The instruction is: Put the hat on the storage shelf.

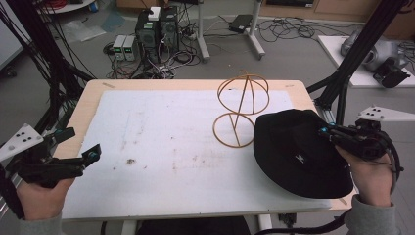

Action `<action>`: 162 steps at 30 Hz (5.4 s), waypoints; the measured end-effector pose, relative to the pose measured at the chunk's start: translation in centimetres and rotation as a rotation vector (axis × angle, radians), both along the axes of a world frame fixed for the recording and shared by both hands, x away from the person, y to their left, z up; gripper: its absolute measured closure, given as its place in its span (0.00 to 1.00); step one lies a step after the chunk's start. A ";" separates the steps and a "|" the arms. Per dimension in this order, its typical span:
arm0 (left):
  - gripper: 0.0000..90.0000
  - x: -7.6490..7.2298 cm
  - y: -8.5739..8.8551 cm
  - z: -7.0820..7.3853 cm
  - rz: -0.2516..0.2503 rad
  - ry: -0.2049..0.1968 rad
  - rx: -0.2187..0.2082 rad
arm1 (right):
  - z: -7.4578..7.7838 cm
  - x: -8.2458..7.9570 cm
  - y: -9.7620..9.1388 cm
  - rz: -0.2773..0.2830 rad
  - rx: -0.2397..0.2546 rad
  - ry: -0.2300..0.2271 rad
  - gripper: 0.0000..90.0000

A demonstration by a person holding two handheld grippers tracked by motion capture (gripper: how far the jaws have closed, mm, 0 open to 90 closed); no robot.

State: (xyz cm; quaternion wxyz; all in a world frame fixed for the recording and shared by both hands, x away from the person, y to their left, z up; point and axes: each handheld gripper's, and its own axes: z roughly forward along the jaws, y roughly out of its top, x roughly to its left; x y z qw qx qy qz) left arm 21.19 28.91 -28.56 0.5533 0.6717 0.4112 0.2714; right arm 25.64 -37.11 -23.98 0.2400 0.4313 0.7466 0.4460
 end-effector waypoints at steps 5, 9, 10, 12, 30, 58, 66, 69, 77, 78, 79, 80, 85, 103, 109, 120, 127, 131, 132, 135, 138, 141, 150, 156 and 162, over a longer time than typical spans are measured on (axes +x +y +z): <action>0.02 0.0 -0.1 0.0 -0.002 0.000 0.002 | 1.2 -0.6 -0.5 -0.009 -0.001 -0.007 0.98; 0.02 0.0 -0.2 0.0 -0.001 0.000 0.003 | 1.9 -1.0 -0.8 -0.016 -0.004 -0.017 0.98; 0.02 0.0 -0.2 0.0 -0.001 0.001 0.002 | 2.1 -1.2 -1.0 -0.018 0.000 -0.020 0.98; 0.02 0.1 -0.3 0.0 -0.005 0.002 0.006 | 2.3 -1.3 -1.3 -0.016 0.006 -0.022 0.98; 0.02 0.2 -0.8 0.0 -0.035 0.002 -0.001 | 4.8 -2.1 -2.1 -0.025 0.003 -0.049 0.98; 0.02 0.0 -1.0 0.1 -0.042 -0.009 -0.012 | 11.0 -0.1 -0.1 -0.013 -0.001 -0.128 0.98; 0.02 -0.2 -0.7 0.0 -0.035 -0.003 -0.012 | 12.6 1.0 0.3 -0.005 0.008 -0.137 0.98; 0.02 -0.3 -0.7 0.0 -0.031 -0.005 -0.018 | 13.1 1.3 0.6 0.006 0.024 -0.138 0.98; 0.02 -0.7 -0.2 0.2 -0.023 -0.008 -0.015 | 13.7 3.0 2.5 0.053 0.026 -0.147 0.98; 0.02 -0.8 -0.1 0.2 -0.021 -0.009 -0.015 | 13.7 3.3 2.8 0.055 0.016 -0.148 0.98; 0.02 -0.9 0.1 0.3 -0.017 -0.012 -0.017 | 13.8 3.6 3.2 0.063 0.011 -0.146 0.98; 0.02 -1.2 0.4 0.4 -0.008 -0.018 -0.020 | 13.8 3.9 3.6 0.070 0.008 -0.148 0.98; 0.02 -1.9 0.9 0.6 0.011 -0.028 -0.025 | 13.9 5.1 4.7 0.102 -0.002 -0.157 0.98; 0.02 -3.6 1.3 0.3 0.028 -0.009 0.009 | 12.6 10.1 6.9 0.198 0.010 -0.149 0.98; 0.02 -3.5 1.6 -0.2 0.041 0.011 0.010 | 12.2 11.7 7.6 0.220 -0.005 -0.138 0.98; 0.02 -3.9 1.6 0.0 0.047 0.004 0.020 | 11.5 14.0 8.5 0.304 0.035 -0.121 0.98; 0.02 -4.0 1.7 -0.1 0.071 0.001 0.043 | 11.0 15.0 9.6 0.320 0.026 -0.121 0.98; 0.02 -4.0 1.2 0.0 0.054 -0.008 0.056 | 10.6 15.8 10.6 0.333 0.018 -0.108 0.98; 0.02 -4.0 1.2 0.0 0.054 -0.008 0.056 | 10.6 15.8 10.6 0.333 0.018 -0.108 0.98; 0.02 -3.9 1.3 -0.2 0.050 0.001 0.059 | 10.3 16.3 11.2 0.349 0.024 -0.103 0.98; 0.02 -3.8 1.2 -0.3 0.037 -0.002 0.076 | 10.2 16.7 11.9 0.359 0.033 -0.103 0.98; 0.02 -3.8 1.2 -0.4 0.036 0.001 0.077 | 10.1 17.0 12.5 0.366 0.029 -0.101 0.98; 0.02 -4.1 1.6 -0.2 0.038 -0.009 0.074 | 9.9 18.1 14.4 0.373 0.004 -0.092 0.98; 0.02 -4.3 1.9 -0.2 0.046 -0.008 0.066 | 9.6 18.6 14.3 0.348 -0.003 -0.081 0.97; 0.02 -4.3 1.8 -0.3 0.046 -0.006 0.068 | 8.7 19.0 14.3 0.340 0.006 -0.062 0.97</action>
